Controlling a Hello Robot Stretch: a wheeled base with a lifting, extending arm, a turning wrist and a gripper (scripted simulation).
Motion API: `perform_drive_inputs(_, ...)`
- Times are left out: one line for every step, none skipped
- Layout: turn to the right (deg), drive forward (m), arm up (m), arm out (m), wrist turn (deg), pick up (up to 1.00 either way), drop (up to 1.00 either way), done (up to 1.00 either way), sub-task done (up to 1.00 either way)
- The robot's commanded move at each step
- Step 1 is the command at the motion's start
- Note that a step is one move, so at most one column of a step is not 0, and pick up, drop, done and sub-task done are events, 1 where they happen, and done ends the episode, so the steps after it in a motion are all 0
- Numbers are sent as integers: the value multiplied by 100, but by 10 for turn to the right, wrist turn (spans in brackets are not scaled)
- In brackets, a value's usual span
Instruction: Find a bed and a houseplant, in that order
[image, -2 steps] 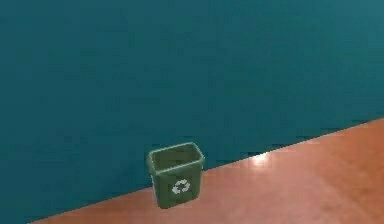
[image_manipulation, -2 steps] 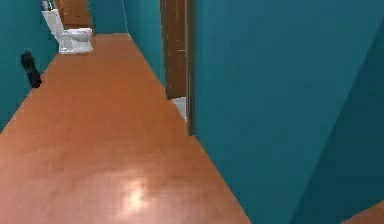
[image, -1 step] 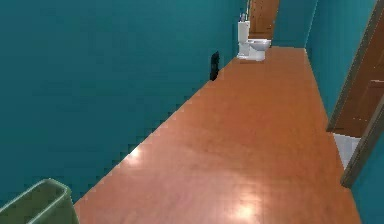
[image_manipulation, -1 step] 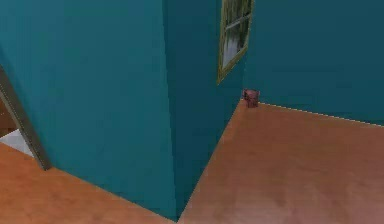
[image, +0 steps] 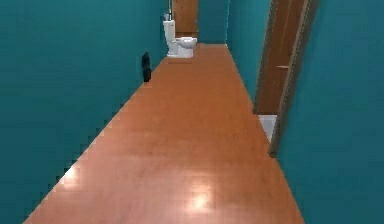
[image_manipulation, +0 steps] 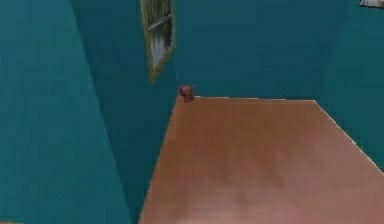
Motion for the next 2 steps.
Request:
perform_drive_inputs(0, 30, 0, 0, 0, 0, 0, 0, 0)
perform_drive_inputs(150, 0, 0, 0, 0, 0, 0, 0, 0)
